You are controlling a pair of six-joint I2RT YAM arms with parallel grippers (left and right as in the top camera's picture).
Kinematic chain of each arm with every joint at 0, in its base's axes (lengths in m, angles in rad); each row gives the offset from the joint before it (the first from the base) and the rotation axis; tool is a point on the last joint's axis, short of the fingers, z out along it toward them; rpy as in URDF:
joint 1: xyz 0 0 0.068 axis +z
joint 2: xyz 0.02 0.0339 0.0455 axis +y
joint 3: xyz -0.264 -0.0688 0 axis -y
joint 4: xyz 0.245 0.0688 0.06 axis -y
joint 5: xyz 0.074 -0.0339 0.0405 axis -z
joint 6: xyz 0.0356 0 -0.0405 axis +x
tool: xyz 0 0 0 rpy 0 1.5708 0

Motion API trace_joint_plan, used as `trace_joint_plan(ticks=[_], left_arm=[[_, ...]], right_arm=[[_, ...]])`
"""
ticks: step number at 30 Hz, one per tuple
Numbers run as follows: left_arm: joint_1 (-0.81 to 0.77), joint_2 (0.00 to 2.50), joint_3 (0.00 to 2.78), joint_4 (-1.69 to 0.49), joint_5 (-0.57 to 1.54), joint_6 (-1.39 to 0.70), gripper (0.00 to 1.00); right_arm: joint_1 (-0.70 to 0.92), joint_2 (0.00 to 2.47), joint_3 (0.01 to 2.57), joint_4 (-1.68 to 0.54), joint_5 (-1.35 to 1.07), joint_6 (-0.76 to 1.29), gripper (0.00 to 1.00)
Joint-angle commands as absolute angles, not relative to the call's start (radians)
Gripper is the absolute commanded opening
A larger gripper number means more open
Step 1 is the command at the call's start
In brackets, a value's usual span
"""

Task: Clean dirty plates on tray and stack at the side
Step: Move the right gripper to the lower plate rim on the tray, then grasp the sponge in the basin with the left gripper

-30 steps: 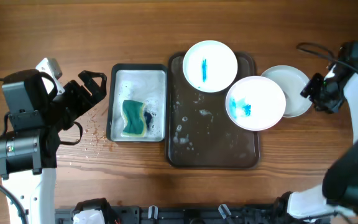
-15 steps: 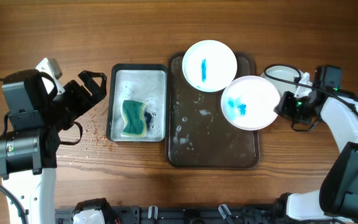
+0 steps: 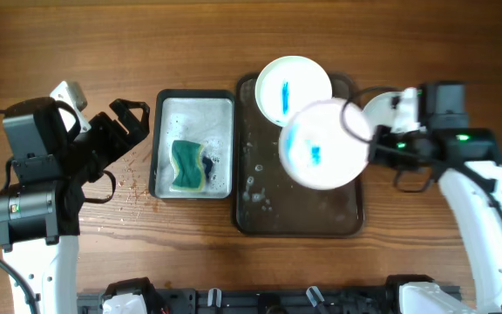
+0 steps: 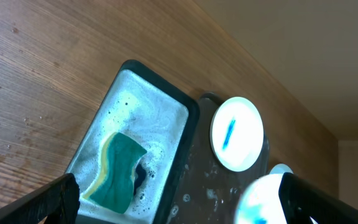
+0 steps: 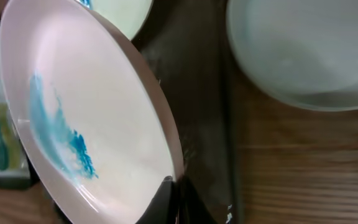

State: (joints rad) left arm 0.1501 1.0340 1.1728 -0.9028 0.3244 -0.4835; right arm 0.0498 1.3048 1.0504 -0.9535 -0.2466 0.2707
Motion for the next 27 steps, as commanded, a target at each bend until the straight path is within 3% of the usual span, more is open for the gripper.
trace_joint_plan(ticks=[1,5,6,7,8,12,16,19,24,26,27], left_arm=[[0.155,1.030,1.186,-0.900,0.340,-0.478,1.00],[0.155,1.030,1.186,-0.896,0.344,-0.479,1.00],[0.154,1.030,1.186,-0.902,0.353,-0.479,1.00],[0.154,1.030,1.186,-0.926,0.384,-0.479,1.00],[0.154,1.030,1.185,-0.936,0.410,-0.478,1.00],[0.084,1.080,1.155,-1.001,0.415,-0.455,1.00],[-0.086,1.214,1.091,-1.003,0.246,-0.430,0.74],[-0.203,1.398,1.075,-1.004,0.023,-0.506,0.70],[-0.253,1.736,1.073,-0.949,0.006,-0.584,0.52],[-0.251,1.842,1.073,-0.911,0.014,-0.585,0.37],[-0.251,1.880,1.073,-0.892,0.022,-0.585,0.21]], right_arm=[[0.180,1.375,0.877,-0.825,-0.227,0.542,0.04],[0.198,1.478,0.761,-0.593,-0.209,0.624,0.04],[0.198,1.480,0.765,-0.558,-0.217,0.570,0.09],[0.198,1.475,0.778,-0.529,-0.253,0.459,0.28],[0.198,1.464,0.810,-0.543,-0.307,0.347,0.34],[0.197,1.339,0.955,-0.673,-0.295,0.215,0.35],[0.197,1.234,0.997,-0.703,-0.295,0.210,0.35],[0.197,1.222,0.997,-0.741,-0.295,0.212,0.35],[0.197,1.247,0.996,-0.788,-0.295,0.213,0.35],[0.197,1.250,0.996,-0.794,-0.295,0.213,0.35],[0.197,1.251,0.995,-0.795,-0.295,0.213,0.35]])
